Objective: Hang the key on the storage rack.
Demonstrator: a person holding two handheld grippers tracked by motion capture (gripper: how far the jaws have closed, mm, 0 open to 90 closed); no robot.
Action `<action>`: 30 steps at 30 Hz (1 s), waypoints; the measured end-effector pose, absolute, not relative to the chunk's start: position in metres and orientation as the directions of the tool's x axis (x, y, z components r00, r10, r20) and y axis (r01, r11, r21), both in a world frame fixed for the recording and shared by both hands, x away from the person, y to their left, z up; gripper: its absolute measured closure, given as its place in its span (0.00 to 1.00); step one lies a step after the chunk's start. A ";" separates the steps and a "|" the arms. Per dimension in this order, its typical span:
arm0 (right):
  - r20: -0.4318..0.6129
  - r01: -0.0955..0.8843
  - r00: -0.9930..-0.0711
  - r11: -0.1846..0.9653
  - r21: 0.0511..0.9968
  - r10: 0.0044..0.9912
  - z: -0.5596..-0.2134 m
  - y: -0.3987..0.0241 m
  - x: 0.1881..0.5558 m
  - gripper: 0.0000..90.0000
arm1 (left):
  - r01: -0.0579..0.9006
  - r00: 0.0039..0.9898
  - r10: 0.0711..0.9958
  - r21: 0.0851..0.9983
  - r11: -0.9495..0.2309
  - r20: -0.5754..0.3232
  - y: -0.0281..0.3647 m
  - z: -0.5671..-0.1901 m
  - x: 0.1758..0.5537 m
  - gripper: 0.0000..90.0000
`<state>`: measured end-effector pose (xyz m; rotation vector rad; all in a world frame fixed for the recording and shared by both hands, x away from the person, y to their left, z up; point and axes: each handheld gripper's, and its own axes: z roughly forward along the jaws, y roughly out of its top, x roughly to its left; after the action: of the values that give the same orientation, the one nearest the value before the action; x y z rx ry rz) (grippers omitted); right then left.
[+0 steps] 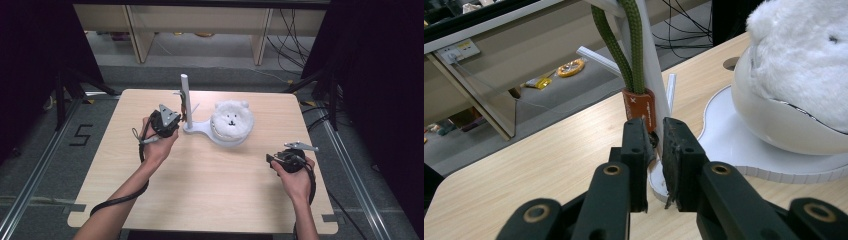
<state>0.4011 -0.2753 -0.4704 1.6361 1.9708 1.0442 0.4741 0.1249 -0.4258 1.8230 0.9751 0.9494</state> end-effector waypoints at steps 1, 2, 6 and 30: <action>0.170 0.675 -0.255 0.050 0.736 0.952 -0.470 -0.275 0.401 0.56 | 0.248 0.410 0.884 0.905 -0.345 0.224 0.125 -0.426 0.474 0.87; 0.148 0.665 -0.267 0.071 0.744 0.952 -0.471 -0.277 0.402 0.56 | 0.239 0.421 0.880 0.909 -0.341 0.219 0.125 -0.426 0.475 0.87; 0.168 0.676 -0.254 0.051 0.735 0.952 -0.471 -0.275 0.401 0.56 | 0.240 0.429 0.882 0.917 -0.318 0.194 0.131 -0.425 0.471 0.83; 0.146 0.655 -0.275 0.074 0.752 0.950 -0.471 -0.280 0.402 0.56 | 0.292 0.447 0.889 0.922 -0.253 0.102 0.180 -0.426 0.439 0.43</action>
<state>0.4019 -0.2798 -0.4708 1.5917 1.9755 1.0458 0.4391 0.1797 -0.4257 1.7770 1.0128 0.8126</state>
